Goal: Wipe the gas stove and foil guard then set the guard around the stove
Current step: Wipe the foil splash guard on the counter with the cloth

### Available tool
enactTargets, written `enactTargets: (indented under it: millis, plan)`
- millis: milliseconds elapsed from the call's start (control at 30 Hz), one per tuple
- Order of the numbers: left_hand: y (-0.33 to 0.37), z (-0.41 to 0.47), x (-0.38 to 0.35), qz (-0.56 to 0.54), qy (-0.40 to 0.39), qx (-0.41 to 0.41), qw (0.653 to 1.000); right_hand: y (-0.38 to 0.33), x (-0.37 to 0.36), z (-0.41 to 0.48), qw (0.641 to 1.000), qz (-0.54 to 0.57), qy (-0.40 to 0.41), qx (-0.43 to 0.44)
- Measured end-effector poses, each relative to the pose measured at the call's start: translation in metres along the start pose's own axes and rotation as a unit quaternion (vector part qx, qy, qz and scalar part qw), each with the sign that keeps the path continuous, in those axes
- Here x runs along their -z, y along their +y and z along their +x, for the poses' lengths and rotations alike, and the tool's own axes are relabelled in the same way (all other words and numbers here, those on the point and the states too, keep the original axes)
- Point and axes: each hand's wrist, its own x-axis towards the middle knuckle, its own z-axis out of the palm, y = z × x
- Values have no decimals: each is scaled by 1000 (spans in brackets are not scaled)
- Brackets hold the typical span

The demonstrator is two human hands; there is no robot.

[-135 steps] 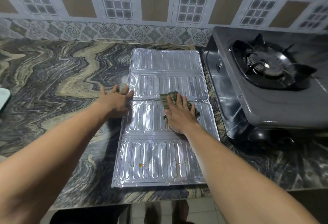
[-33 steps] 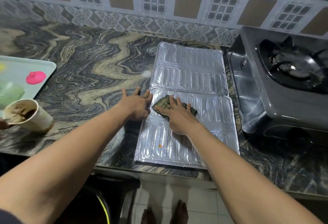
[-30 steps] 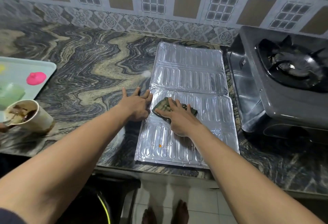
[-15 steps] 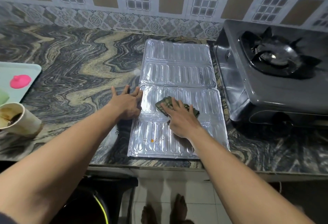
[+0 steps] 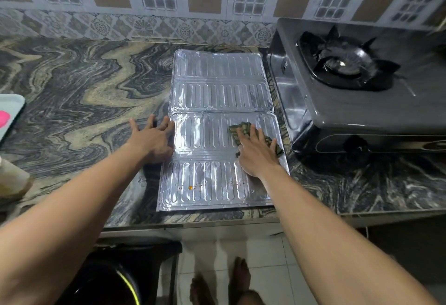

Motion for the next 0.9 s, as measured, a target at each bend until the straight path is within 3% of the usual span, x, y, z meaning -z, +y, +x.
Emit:
enactTargets:
  millis: [267, 900]
  plan:
    - [9, -19, -16, -7, 71, -10, 997, 1, -4, 2, 1000, 25, -9, -14]
    - [21, -43, -38, -44, 37, -1, 998, 1, -6, -20, 996, 48, -32, -64]
